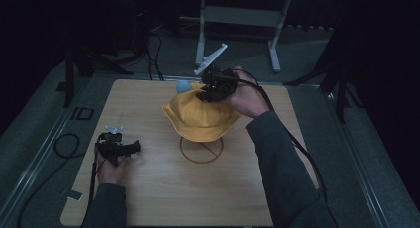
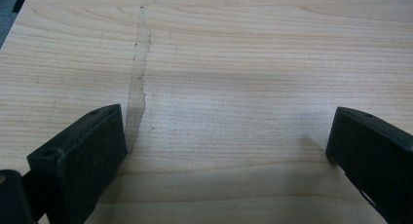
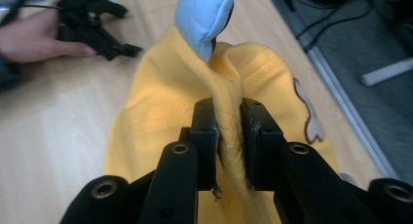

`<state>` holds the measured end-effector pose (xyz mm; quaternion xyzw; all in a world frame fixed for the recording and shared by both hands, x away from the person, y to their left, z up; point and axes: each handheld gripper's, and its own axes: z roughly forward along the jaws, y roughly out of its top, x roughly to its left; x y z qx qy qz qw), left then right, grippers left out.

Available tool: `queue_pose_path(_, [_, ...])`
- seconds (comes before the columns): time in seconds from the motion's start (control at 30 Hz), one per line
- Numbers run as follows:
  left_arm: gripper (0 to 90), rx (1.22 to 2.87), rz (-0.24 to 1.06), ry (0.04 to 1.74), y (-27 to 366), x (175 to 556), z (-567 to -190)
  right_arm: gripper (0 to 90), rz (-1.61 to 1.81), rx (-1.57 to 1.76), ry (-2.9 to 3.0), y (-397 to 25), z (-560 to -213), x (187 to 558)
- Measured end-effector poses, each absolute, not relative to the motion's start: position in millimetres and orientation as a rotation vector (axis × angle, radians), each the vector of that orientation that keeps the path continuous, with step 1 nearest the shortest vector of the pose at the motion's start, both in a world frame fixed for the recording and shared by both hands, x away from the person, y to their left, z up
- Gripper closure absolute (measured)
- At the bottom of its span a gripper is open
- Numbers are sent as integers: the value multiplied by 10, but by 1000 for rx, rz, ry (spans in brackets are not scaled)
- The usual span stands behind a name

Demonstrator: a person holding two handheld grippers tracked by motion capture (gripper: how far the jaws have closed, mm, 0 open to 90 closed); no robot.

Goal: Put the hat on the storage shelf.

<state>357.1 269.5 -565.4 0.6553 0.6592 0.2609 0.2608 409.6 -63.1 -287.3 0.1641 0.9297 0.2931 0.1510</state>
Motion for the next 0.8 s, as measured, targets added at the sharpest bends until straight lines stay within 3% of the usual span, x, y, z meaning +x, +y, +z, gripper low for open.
queue_pose_path(0.13, [11, 1775, 707, 1785, 2696, 3571, -5653, 637, 831, 536, 2597, -629, -2880, 4139])
queue_pose_path(0.27, [11, 1774, 706, 1784, 2696, 3571, -5654, 400, 845, 563, 2593, -626, -2886, 4151])
queue_pose_path(0.47, [11, 1774, 706, 1784, 2696, 3571, -5654, 213, 854, 580, 2548, -653, -2836, 4111])
queue_pose_path(0.57, [11, 1775, 706, 1785, 2696, 3571, -5653, 143, 862, 584, 2530, -684, -2802, 4084])
queue_pose_path(0.8, [11, 1774, 706, 1785, 2695, 3571, -5654, 111, 867, 609, 2491, -766, -2725, 4018])
